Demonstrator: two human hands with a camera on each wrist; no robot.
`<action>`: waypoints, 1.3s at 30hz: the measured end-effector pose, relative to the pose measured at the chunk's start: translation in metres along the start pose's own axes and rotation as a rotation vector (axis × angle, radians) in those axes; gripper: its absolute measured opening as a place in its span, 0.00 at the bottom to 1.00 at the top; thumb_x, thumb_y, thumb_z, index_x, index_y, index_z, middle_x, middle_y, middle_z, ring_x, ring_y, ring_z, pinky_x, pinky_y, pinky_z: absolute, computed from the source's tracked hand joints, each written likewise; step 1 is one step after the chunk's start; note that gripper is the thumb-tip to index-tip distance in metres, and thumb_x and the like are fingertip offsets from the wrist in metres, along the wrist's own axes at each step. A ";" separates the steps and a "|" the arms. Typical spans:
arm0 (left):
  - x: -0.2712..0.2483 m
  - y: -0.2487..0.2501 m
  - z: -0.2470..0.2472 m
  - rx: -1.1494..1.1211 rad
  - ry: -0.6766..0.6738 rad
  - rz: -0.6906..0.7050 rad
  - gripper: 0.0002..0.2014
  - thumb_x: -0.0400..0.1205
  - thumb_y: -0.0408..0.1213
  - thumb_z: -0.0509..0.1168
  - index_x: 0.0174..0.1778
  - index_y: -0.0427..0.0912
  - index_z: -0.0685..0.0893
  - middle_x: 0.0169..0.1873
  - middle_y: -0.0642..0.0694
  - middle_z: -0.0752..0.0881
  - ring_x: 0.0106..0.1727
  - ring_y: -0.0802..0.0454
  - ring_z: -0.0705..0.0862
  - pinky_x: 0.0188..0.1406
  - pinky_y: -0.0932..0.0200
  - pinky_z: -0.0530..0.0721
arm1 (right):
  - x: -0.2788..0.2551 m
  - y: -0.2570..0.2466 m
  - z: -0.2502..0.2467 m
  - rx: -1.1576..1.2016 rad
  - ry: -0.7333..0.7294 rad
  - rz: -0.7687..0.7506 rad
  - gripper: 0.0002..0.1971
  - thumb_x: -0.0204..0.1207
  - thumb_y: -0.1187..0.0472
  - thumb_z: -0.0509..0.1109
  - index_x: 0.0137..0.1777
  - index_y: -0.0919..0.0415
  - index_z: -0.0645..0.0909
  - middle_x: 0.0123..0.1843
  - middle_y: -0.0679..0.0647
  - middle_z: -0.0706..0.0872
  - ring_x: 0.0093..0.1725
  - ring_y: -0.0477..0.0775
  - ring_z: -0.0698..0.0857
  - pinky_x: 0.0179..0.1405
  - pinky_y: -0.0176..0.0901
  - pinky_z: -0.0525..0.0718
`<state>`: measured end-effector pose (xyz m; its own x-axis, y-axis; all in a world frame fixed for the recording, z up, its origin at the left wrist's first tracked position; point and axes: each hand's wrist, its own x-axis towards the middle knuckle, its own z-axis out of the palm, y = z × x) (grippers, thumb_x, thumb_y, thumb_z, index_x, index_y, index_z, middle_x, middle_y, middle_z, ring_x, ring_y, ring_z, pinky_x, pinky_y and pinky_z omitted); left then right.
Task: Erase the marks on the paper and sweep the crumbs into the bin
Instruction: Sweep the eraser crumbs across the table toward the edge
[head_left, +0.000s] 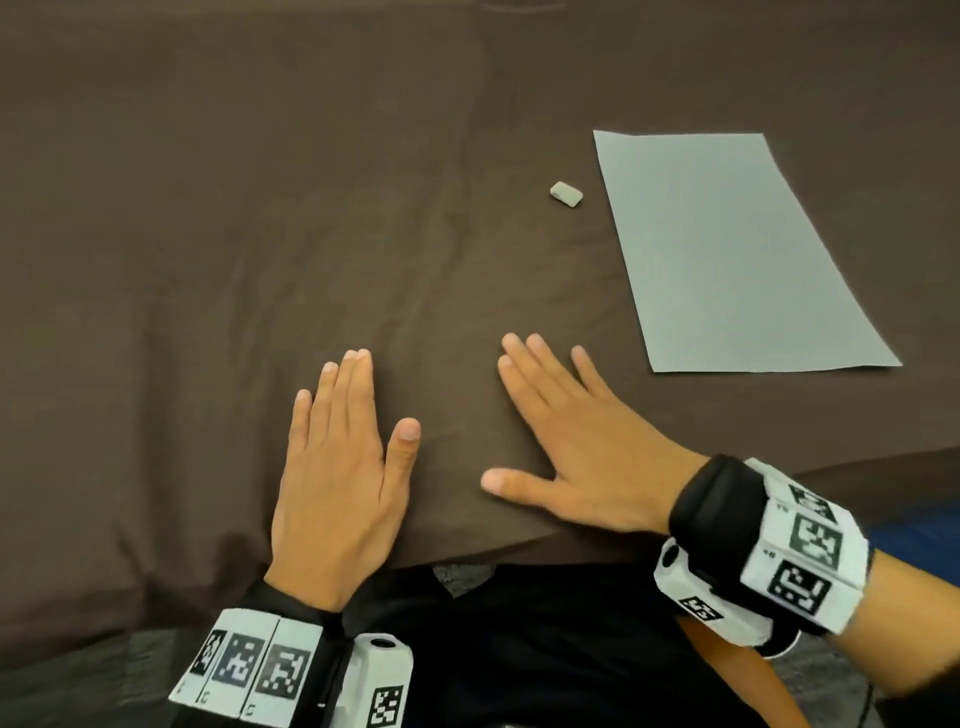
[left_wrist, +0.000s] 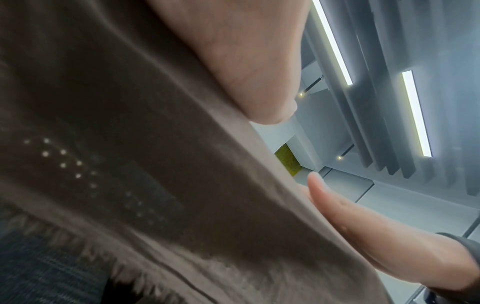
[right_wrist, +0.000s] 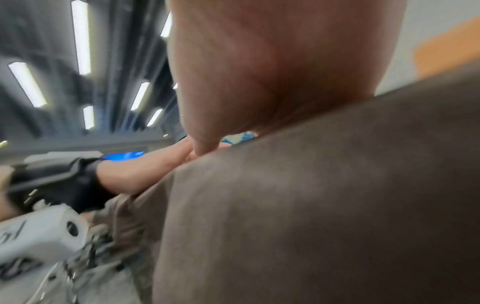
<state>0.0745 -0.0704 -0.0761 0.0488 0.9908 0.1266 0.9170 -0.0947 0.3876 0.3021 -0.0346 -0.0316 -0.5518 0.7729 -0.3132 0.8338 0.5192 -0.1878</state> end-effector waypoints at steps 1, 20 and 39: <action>0.000 0.000 0.000 0.001 -0.002 0.000 0.39 0.86 0.63 0.31 0.86 0.39 0.52 0.85 0.43 0.59 0.86 0.48 0.51 0.85 0.47 0.48 | -0.006 -0.006 0.003 -0.019 -0.015 -0.042 0.51 0.74 0.23 0.43 0.84 0.61 0.34 0.84 0.53 0.28 0.82 0.50 0.27 0.83 0.59 0.38; -0.008 0.059 0.010 -0.005 -0.323 0.363 0.42 0.80 0.70 0.24 0.83 0.42 0.34 0.86 0.44 0.39 0.86 0.51 0.36 0.84 0.42 0.43 | -0.055 -0.022 0.020 0.018 -0.015 -0.057 0.58 0.69 0.19 0.46 0.82 0.62 0.31 0.83 0.55 0.26 0.81 0.51 0.25 0.81 0.59 0.35; -0.011 0.017 0.003 0.151 -0.180 0.150 0.43 0.83 0.67 0.26 0.87 0.41 0.48 0.86 0.46 0.48 0.86 0.52 0.43 0.85 0.43 0.44 | -0.057 0.003 0.014 -0.019 0.066 0.108 0.62 0.63 0.14 0.42 0.83 0.61 0.32 0.84 0.55 0.30 0.83 0.53 0.32 0.84 0.58 0.44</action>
<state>0.0909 -0.0825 -0.0733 0.2458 0.9693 0.0028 0.9422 -0.2396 0.2343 0.3365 -0.0819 -0.0280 -0.4591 0.8468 -0.2685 0.8884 0.4377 -0.1385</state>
